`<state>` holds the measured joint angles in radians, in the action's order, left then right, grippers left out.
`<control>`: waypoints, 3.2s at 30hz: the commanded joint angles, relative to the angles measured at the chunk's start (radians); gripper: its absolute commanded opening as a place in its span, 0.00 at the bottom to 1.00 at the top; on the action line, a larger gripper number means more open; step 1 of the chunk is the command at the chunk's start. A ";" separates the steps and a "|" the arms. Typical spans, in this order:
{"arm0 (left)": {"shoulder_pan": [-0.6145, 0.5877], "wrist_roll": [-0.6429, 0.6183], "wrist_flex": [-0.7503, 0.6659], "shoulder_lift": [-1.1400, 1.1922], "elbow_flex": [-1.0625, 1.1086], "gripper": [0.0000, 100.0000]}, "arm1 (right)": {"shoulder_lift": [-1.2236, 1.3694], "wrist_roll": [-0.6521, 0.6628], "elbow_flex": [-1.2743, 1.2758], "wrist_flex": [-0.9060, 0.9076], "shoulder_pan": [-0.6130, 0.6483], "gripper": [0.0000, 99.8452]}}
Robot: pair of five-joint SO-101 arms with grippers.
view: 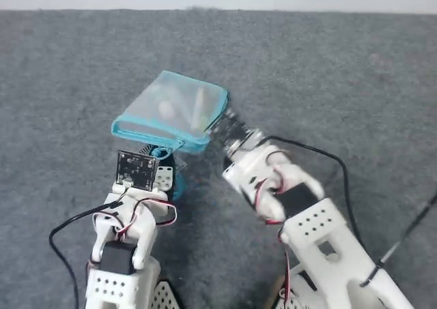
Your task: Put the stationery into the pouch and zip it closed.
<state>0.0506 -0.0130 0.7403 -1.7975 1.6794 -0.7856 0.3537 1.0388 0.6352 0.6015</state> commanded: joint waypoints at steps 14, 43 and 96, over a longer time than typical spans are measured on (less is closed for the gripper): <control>0.012 0.014 -0.044 -0.003 -0.021 0.01 | -0.013 0.057 0.098 -0.420 0.148 0.23; -0.025 0.011 -0.044 -0.003 -0.015 0.01 | 0.245 0.232 -0.060 -0.344 0.008 0.01; -0.137 0.008 -0.084 -0.003 -0.015 0.01 | -0.025 0.132 0.094 -0.398 0.091 0.17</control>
<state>-0.0844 -0.0100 0.7004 -1.7975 1.6809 -0.8531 0.4918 1.2352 0.2409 0.6813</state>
